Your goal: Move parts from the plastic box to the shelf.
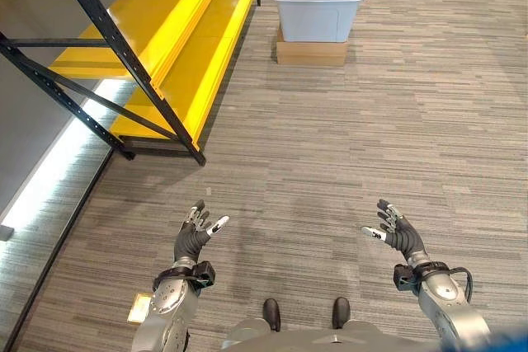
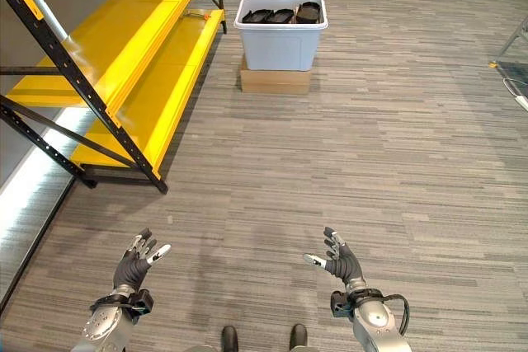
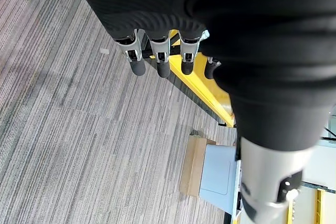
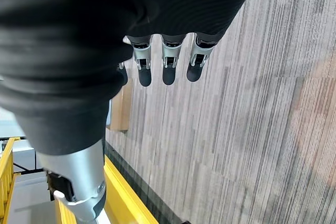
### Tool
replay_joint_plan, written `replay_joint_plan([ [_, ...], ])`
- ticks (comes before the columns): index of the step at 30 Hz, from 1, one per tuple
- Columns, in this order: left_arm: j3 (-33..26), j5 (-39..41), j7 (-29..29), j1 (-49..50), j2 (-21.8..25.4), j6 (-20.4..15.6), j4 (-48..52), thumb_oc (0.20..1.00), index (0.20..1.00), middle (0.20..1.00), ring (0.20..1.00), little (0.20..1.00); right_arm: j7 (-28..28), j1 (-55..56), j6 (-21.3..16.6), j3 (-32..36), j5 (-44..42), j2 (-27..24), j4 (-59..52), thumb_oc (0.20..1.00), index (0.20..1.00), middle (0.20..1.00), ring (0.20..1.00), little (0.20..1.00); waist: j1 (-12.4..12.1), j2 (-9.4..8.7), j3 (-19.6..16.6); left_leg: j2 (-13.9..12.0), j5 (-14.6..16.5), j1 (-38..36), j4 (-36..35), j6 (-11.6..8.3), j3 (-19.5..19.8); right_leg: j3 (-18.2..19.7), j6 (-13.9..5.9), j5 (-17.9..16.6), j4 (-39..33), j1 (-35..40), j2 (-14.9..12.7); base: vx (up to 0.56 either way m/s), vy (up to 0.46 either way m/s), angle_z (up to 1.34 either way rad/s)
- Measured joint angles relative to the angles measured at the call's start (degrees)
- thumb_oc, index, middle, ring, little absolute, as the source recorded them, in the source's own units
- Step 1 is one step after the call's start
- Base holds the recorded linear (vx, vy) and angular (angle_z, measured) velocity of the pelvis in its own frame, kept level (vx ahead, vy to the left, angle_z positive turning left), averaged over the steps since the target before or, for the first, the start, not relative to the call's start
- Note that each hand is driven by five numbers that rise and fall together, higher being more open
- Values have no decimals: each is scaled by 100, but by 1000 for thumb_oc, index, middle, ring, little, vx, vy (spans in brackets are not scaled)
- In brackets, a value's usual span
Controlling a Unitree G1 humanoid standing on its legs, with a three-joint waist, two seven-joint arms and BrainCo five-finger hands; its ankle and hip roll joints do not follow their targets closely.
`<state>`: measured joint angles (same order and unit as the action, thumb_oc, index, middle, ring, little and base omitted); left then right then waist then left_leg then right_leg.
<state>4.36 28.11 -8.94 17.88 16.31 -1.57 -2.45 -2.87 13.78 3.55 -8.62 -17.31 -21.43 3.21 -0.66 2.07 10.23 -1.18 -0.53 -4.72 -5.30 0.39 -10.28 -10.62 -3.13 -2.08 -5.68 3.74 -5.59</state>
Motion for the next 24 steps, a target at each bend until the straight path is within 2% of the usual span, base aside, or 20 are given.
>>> replay_joint_plan([
  [9,-1,-14,-16,14,1,6,0,1000,1000,1000,1000,1000,-2,8,0,-3,-62,0,0,1000,1000,1000,1000,1000,-3,36,-35,0,1,20,1,0,2,0,4,1,0,-19,1,0,0,0],
  [17,-88,-21,-33,-87,60,1,1,1000,1000,1000,1000,1000,1,-124,-6,-124,-173,2,9,1000,1000,1000,1000,1000,-51,-96,-132,26,-3,337,0,20,-17,36,-10,-35,8,-355,-15,22,70,-2],
  [21,-114,-22,-61,-130,113,-16,0,1000,1000,1000,1000,1000,31,-180,-6,-140,-176,6,20,1000,1000,1000,1000,1000,-50,-96,-121,72,16,382,2,71,-28,64,-29,-49,34,-411,-60,14,117,-3],
  [24,-98,-41,-100,-352,181,-20,-34,1000,1000,1000,1000,1000,42,-233,-14,-114,-233,15,52,1000,1000,1000,1000,1000,-29,-79,3,191,132,406,14,217,-3,93,-92,-30,381,-603,-139,-7,246,-7],
])
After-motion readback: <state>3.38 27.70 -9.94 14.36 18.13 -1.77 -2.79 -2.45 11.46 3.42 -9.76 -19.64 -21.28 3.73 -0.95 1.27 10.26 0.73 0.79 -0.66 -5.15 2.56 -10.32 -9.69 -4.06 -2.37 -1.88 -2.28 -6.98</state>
